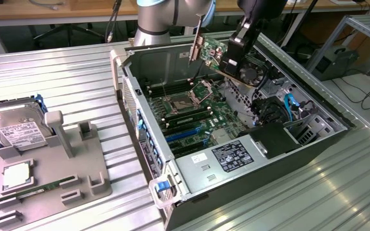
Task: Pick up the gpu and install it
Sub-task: 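Insert the gpu into the slot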
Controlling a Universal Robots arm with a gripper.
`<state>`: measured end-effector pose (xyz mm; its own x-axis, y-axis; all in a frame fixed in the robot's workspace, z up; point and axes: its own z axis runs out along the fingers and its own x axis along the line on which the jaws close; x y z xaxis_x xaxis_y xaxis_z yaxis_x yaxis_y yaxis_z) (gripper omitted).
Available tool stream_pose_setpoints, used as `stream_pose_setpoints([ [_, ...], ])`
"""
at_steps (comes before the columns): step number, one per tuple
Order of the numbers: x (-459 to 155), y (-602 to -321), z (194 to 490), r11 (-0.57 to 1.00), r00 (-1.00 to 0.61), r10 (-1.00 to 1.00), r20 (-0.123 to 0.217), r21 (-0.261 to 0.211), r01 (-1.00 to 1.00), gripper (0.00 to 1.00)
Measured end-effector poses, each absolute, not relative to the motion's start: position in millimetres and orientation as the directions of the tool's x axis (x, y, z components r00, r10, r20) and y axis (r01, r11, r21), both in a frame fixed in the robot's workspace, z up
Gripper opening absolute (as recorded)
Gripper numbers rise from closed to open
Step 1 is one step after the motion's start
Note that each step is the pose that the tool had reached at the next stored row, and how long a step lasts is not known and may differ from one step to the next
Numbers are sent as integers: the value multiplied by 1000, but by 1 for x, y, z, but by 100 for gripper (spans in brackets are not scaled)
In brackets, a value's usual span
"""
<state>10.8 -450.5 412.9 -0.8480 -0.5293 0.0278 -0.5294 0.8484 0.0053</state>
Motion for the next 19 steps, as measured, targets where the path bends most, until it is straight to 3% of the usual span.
stream_pose_setpoints([
  [12, 11, -451, 413, 572, -572, -820, 28, 5, -820, 28],
  [19, 10, -451, 412, 452, -452, -892, 28, 5, -892, 28],
])
